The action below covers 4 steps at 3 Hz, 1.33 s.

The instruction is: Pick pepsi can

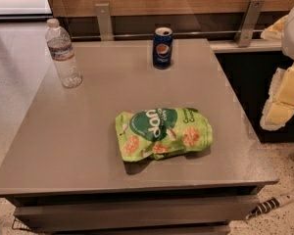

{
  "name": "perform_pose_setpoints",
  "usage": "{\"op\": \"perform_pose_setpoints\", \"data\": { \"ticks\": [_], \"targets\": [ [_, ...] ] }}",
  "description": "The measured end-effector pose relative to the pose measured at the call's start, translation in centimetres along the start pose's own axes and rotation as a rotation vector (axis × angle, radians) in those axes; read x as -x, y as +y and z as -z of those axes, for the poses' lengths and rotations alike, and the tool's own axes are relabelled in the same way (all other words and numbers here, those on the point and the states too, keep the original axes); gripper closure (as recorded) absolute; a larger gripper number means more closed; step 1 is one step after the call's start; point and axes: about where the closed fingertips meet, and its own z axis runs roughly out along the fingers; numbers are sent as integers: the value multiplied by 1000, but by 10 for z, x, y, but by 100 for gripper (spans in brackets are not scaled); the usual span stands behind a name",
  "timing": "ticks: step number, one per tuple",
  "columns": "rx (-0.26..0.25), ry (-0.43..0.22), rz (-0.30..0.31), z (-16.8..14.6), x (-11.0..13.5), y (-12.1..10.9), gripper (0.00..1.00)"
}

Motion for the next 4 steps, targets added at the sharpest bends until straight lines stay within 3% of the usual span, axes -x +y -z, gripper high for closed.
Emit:
{"op": "perform_pose_setpoints", "data": {
  "ticks": [1,2,3,4],
  "targets": [
    [0,0,0,0,0,0,0],
    [-35,-54,-31,-11,-5,-17,0],
    [-58,-186,-102,-49,-14,-40,0],
    [-84,-402,-177,-85,-5,-66,0]
  ]
}}
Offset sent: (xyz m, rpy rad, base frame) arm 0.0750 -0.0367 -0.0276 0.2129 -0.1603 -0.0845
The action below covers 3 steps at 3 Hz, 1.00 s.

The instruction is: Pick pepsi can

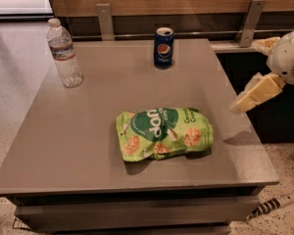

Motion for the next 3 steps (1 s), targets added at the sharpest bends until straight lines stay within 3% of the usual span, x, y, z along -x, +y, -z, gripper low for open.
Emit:
{"op": "perform_pose_setpoints", "data": {
  "ticks": [1,2,3],
  "targets": [
    [-120,-329,-84,-35,36,-65,0],
    [-211,-500,-145,-46,60,-113,0],
    [-198,-555,-232,-63,70,-131,0]
  ]
}}
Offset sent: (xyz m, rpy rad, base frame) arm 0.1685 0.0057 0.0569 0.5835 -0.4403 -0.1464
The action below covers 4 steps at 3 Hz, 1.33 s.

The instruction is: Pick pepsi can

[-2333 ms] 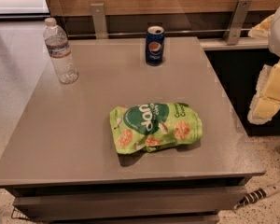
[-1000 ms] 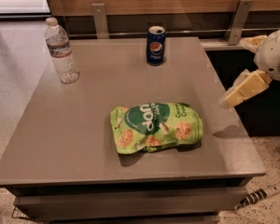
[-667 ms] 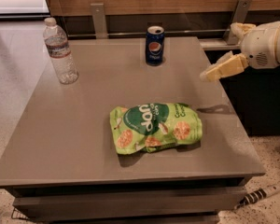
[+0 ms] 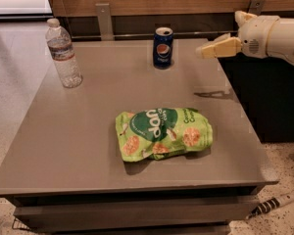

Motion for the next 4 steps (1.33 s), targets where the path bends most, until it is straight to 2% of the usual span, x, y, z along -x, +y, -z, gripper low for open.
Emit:
{"op": "perform_pose_setpoints", "data": {
  "ticks": [2,3,4],
  "targets": [
    [4,-16,-17,-6,-1,1,0],
    [64,-65,-39,-44,-11,4,0],
    [144,-81,-53,-88,-23,12,0]
  ]
}}
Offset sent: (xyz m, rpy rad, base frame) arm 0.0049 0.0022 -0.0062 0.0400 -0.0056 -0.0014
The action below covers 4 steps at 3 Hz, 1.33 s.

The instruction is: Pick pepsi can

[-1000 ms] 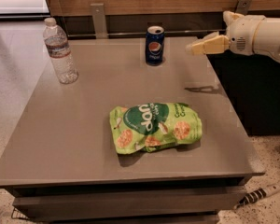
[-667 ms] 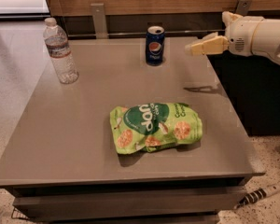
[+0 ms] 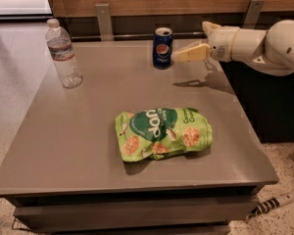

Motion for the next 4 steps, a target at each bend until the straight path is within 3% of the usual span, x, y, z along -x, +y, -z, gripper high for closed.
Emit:
{"op": "perform_pose_setpoints", "data": {
  "ticks": [2,3,4],
  "targets": [
    [99,-26,-21,-56,-19,10,0],
    [160,-51,-32,-93,-26,24,21],
    [158,-50,-32,-91,-25,25,44]
  ]
}}
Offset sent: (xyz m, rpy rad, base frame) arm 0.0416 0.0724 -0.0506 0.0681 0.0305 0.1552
